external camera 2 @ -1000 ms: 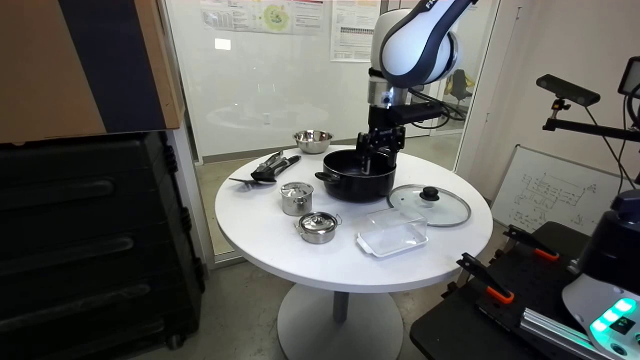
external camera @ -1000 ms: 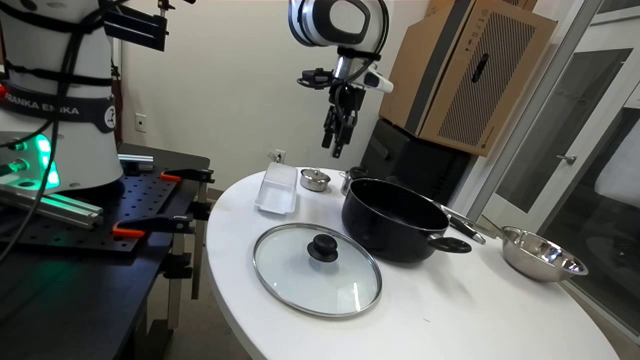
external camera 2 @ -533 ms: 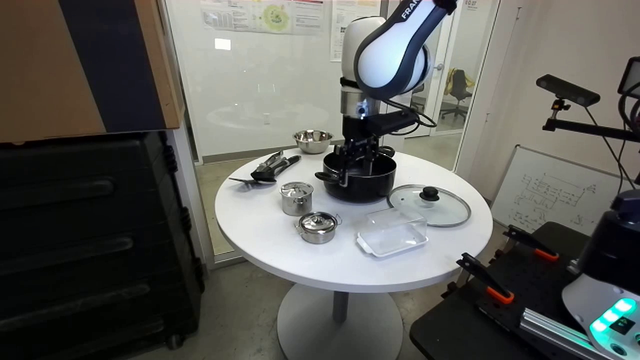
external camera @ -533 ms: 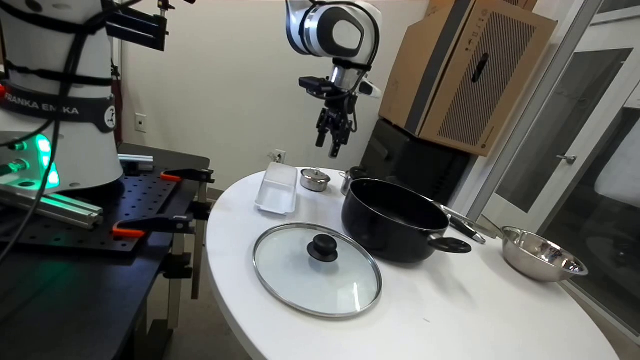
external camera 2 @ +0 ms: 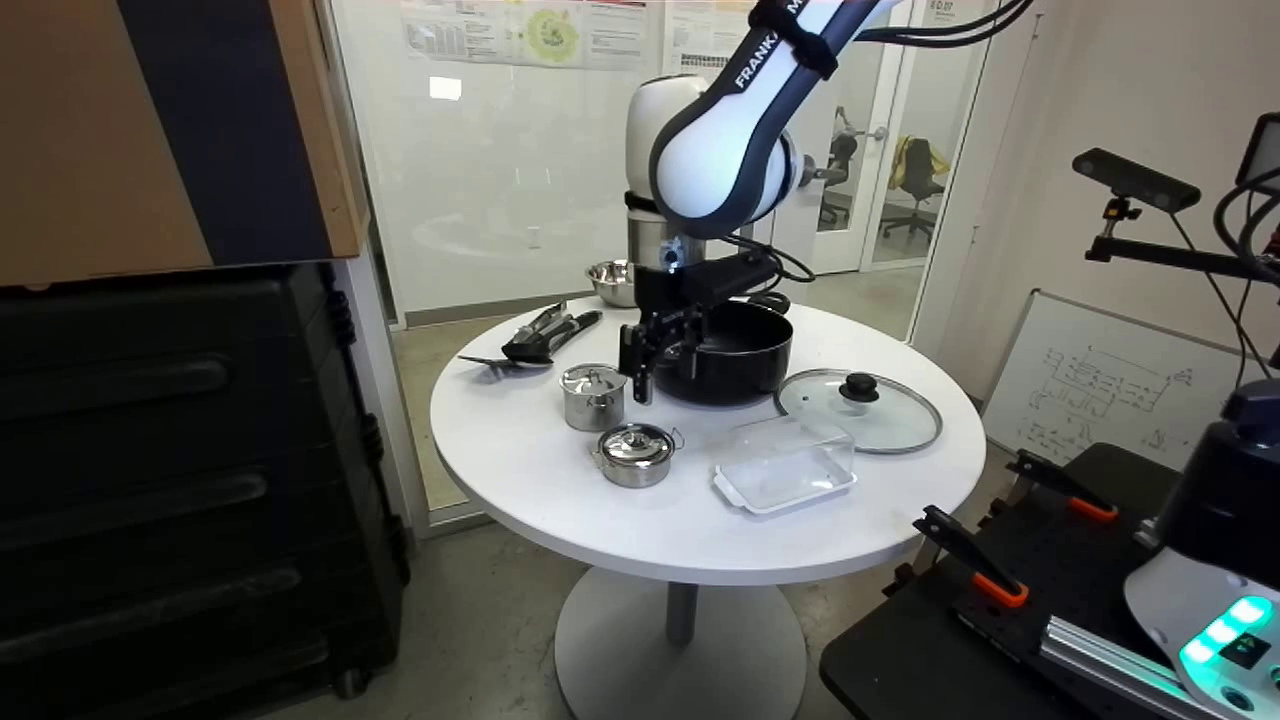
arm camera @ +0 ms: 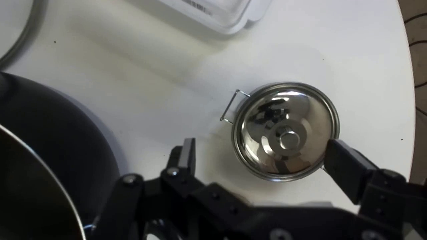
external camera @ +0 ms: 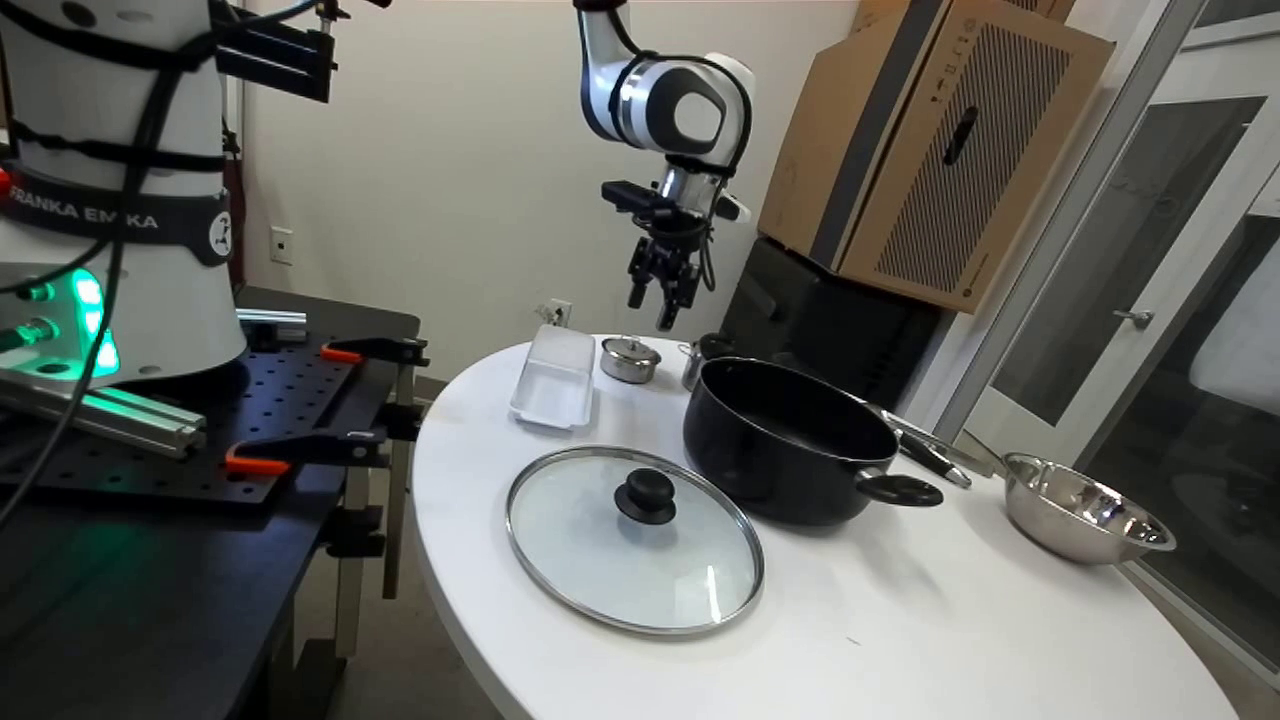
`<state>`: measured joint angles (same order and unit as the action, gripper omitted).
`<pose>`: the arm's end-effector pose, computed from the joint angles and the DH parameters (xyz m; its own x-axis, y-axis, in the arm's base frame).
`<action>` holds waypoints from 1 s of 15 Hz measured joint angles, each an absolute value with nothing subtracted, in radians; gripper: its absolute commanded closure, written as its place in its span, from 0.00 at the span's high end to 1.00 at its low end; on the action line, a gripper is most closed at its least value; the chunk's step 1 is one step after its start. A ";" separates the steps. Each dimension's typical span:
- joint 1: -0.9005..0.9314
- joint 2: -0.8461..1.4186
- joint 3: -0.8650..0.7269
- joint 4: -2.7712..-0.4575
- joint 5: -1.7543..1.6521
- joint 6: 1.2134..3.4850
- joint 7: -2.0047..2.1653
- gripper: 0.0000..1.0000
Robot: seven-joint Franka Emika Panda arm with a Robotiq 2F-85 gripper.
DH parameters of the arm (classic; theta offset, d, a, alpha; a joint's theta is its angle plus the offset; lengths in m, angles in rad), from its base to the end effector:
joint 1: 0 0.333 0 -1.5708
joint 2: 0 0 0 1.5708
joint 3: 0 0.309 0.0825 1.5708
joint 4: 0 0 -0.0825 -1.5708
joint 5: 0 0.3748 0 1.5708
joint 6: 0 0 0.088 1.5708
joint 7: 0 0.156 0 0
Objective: Put the silver lid on the small pot, take the glass lid off the large pot, then put the silver lid from the smallest pot on the table
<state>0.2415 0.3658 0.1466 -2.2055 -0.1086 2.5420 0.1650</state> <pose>0.5023 0.2075 0.1647 0.9538 0.2997 -0.0222 0.3000 -0.9539 0.0106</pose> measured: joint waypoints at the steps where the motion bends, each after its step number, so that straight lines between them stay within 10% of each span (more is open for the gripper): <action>1: 0.247 0.382 0.147 -2.190 -0.109 2.542 0.163 0.98; 15: 0.306 0.531 0.145 -2.063 -0.110 2.523 0.156 0.91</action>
<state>0.3055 0.5307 0.1452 -2.0632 -0.1101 2.5225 0.1556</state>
